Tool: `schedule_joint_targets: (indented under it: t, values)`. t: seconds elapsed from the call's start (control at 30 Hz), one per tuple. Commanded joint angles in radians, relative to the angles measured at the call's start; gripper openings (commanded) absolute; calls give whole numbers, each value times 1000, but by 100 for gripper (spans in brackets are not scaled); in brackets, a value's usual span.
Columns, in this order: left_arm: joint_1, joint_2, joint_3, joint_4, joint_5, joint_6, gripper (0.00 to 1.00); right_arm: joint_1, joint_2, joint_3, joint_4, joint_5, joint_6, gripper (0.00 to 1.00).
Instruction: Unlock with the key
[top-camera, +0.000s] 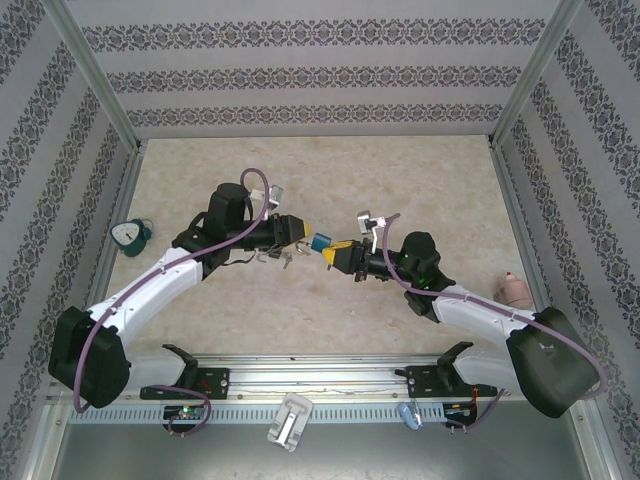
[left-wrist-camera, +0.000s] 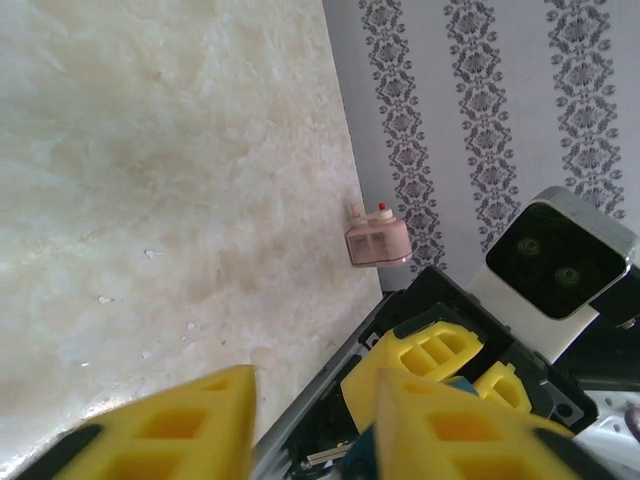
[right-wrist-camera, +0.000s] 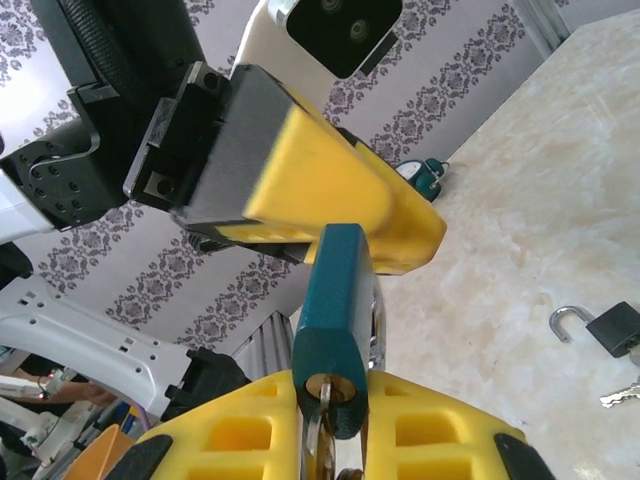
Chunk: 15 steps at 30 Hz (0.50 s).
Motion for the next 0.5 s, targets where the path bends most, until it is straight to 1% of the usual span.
schedule_joint_targets:
  t: [0.0,0.13,0.3,0.47]
  values:
    - [-1,-51,-15,-28,-57,15,43,-23,-21,-4,55,37,13,0]
    - [22,-104,-53,-37,-157,-9,47,-50,-16,-21,41,73,28,0]
    - [31,-146,-104,-10,-173,-38,50,-87,15,-29,22,114,49,0]
    - [31,-181,-154,1,-199,-59,53,-120,91,-33,24,166,68,0]
